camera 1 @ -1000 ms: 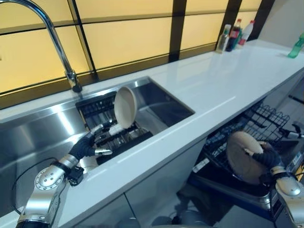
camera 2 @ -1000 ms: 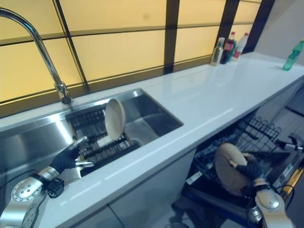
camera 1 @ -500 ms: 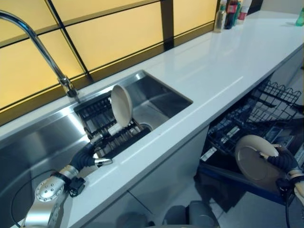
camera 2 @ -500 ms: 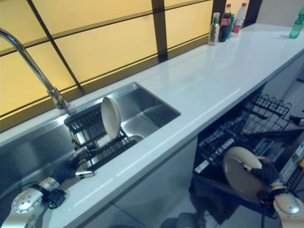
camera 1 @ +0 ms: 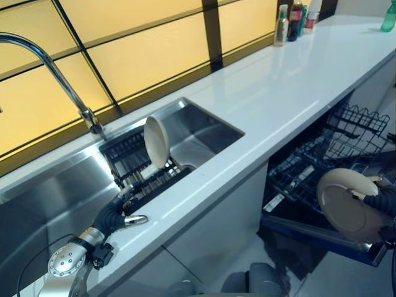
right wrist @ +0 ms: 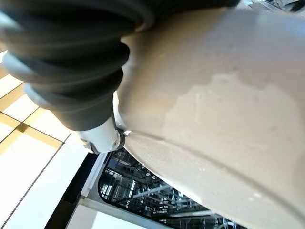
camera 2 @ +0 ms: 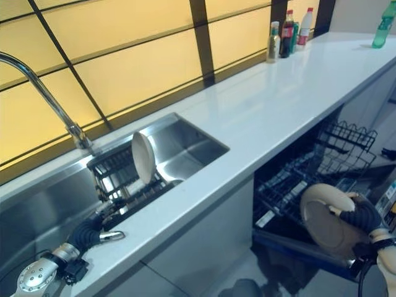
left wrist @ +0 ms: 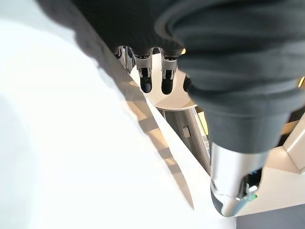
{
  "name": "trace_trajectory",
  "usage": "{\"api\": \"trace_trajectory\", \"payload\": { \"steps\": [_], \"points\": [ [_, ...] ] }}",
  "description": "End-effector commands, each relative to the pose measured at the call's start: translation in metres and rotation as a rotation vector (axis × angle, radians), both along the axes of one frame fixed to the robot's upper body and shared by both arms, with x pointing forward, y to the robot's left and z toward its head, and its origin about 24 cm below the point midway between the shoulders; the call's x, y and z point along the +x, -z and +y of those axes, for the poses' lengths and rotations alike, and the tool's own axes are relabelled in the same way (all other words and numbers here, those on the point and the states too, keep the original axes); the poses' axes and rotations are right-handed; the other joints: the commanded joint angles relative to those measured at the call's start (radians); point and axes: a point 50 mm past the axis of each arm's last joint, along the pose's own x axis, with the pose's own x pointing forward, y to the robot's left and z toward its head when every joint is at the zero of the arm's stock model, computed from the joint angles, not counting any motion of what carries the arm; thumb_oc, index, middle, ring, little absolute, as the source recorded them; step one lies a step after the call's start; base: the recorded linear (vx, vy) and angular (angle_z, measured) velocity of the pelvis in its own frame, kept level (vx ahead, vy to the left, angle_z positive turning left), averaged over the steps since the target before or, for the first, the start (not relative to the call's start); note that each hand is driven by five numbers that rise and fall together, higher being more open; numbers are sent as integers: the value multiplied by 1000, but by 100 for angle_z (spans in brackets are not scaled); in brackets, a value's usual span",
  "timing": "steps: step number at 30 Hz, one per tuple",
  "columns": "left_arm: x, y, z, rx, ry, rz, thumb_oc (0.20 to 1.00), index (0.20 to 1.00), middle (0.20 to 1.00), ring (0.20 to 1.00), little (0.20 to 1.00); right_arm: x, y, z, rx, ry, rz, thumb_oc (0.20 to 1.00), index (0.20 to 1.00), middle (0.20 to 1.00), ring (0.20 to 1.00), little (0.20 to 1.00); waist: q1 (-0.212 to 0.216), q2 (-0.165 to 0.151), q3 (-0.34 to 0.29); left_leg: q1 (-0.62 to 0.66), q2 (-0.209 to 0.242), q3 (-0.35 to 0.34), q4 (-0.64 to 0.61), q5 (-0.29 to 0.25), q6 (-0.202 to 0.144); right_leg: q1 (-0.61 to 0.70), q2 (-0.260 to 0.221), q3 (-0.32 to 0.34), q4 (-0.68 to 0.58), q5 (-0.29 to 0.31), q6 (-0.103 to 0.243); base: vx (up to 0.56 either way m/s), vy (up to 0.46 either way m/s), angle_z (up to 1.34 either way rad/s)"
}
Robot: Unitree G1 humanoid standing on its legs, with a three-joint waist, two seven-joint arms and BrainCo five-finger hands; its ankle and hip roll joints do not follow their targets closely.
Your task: Pick up plates and place into dishwasher.
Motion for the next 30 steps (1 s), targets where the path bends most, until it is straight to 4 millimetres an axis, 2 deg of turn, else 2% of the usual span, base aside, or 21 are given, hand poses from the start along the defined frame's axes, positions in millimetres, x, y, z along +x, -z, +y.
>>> {"api": "trace_trajectory", "payload": {
  "steps": [1,6,11,14,21,26,30],
  "points": [
    [-5,5,-6,23,19,5,1000,1000,1000,1000,1000,19,-70,0,-97,-21,-290,200,200,200,200,200,39,-37,7,-225,1,-93,96,193,5,115,18,-37,-214,95,6,-38,-18,3],
    [2,1,-8,20,17,-20,1000,1000,1000,1000,1000,25,-97,6,-20,-28,-433,200,200,200,200,200,42,-37,33,-253,11,-103,101,207,-1,90,15,-53,-205,98,4,-35,-3,7],
    [7,-1,-14,-2,17,-38,1000,1000,1000,1000,1000,26,-122,10,-23,-35,-517,200,200,200,200,200,37,-26,55,-273,14,-105,96,222,-9,60,4,-61,-192,101,6,-32,46,8],
    [15,-6,-19,-19,18,-66,1000,1000,1000,1000,1000,34,-138,15,-22,-38,-545,200,200,200,200,200,35,-10,79,-295,7,-104,88,232,-11,30,-8,-60,-187,108,11,-87,65,2],
    [38,-26,-31,-58,6,-157,1000,1000,1000,1000,1000,63,-158,35,-16,-78,-605,200,200,200,200,200,24,43,148,-368,-7,-102,77,258,-24,-78,-32,-54,-154,110,26,-152,69,3],
    [58,-43,-36,-78,-12,-229,1000,1000,1000,1000,1000,80,-186,43,-50,-81,-716,200,200,200,200,200,20,80,199,-418,-12,-94,56,269,-30,-163,-45,-54,-136,110,35,-178,44,-2],
    [68,-58,-39,-89,-29,-288,1000,1000,1000,1000,1000,87,-202,51,-57,-80,-817,200,200,200,200,200,23,98,204,-501,-18,-89,42,272,-32,-285,-54,-51,-108,107,41,-197,14,1]
  ]
}}
